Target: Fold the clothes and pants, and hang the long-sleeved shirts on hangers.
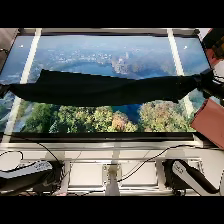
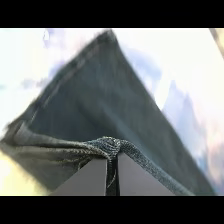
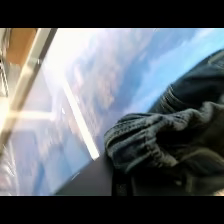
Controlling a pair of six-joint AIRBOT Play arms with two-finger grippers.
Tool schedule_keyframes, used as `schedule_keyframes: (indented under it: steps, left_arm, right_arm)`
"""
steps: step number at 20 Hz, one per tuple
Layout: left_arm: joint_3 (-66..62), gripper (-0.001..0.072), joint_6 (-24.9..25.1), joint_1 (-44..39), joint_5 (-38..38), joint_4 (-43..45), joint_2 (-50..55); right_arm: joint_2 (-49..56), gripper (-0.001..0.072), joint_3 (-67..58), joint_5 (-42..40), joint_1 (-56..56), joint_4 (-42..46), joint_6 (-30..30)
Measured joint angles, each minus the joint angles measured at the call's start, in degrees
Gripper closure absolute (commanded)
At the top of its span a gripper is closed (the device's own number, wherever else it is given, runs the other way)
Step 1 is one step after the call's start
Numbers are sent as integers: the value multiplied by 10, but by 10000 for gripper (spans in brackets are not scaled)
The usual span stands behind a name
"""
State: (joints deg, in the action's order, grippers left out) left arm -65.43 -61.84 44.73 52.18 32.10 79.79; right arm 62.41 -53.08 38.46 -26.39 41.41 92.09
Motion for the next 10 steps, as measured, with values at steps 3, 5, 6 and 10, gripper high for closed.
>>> schedule_keyframes:
  steps: [3,5,6,10]
  left_arm:
    - [-1,675,-28,-83,-134,-24,34]
    - [-2,675,-38,-129,-224,-49,56]
    - [-2,674,-42,-148,-263,-59,67]
    - [-22,674,-48,-201,-358,-85,103]
  right_arm:
    - [72,661,-1,-92,39,-6,73]
    - [118,661,-1,-144,55,-16,122]
    - [139,661,-1,-168,60,-23,141]
    - [187,661,-2,-240,75,-60,177]
